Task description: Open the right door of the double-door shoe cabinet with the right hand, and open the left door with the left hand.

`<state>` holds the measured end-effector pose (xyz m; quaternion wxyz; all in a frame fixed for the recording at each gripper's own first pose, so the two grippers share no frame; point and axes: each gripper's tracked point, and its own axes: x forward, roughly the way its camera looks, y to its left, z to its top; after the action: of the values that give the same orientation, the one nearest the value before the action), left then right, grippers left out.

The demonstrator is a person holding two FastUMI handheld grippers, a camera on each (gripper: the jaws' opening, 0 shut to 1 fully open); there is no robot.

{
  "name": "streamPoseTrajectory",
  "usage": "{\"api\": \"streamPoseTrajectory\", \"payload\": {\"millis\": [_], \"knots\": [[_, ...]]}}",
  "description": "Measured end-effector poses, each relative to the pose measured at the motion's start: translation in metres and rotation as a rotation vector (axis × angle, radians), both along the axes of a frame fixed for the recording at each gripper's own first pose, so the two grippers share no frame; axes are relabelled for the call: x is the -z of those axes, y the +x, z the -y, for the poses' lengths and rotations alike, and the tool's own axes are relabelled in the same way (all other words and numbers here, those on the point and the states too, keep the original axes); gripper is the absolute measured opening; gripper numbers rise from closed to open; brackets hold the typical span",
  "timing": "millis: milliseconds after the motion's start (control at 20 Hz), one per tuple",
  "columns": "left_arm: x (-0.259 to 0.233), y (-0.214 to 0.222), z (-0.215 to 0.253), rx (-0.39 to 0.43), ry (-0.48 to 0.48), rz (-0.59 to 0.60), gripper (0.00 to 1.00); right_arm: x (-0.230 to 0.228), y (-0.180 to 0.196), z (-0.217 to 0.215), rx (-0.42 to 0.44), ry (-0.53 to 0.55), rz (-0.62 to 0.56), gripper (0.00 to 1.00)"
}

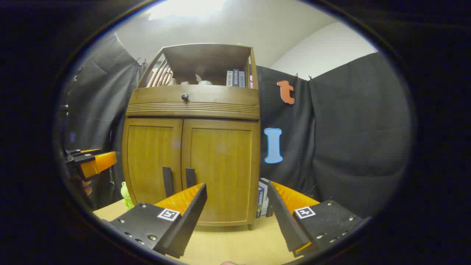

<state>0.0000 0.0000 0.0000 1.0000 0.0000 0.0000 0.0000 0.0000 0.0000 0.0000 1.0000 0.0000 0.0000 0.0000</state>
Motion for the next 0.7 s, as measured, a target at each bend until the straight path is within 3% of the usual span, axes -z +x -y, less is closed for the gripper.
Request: {"api": "streamPoseTrajectory", "payload": {"millis": [100, 150, 700], "knots": [[-0.002, -0.001, 0.000, 0.005, 0.004, 0.007, 0.96, -0.001, 0.001, -0.002, -0.003, -0.005, 0.000, 0.98], [-0.003, -0.001, 0.000, 0.008, 0.009, 0.011, 0.92, -0.001, 0.001, -0.003, -0.004, -0.010, 0.001, 0.98], [-0.008, -0.002, -0.007, -0.003, 0.021, 0.032, 0.93, 0.004, 0.019, -0.008, -0.005, -0.013, -0.015, 0.98]]}}
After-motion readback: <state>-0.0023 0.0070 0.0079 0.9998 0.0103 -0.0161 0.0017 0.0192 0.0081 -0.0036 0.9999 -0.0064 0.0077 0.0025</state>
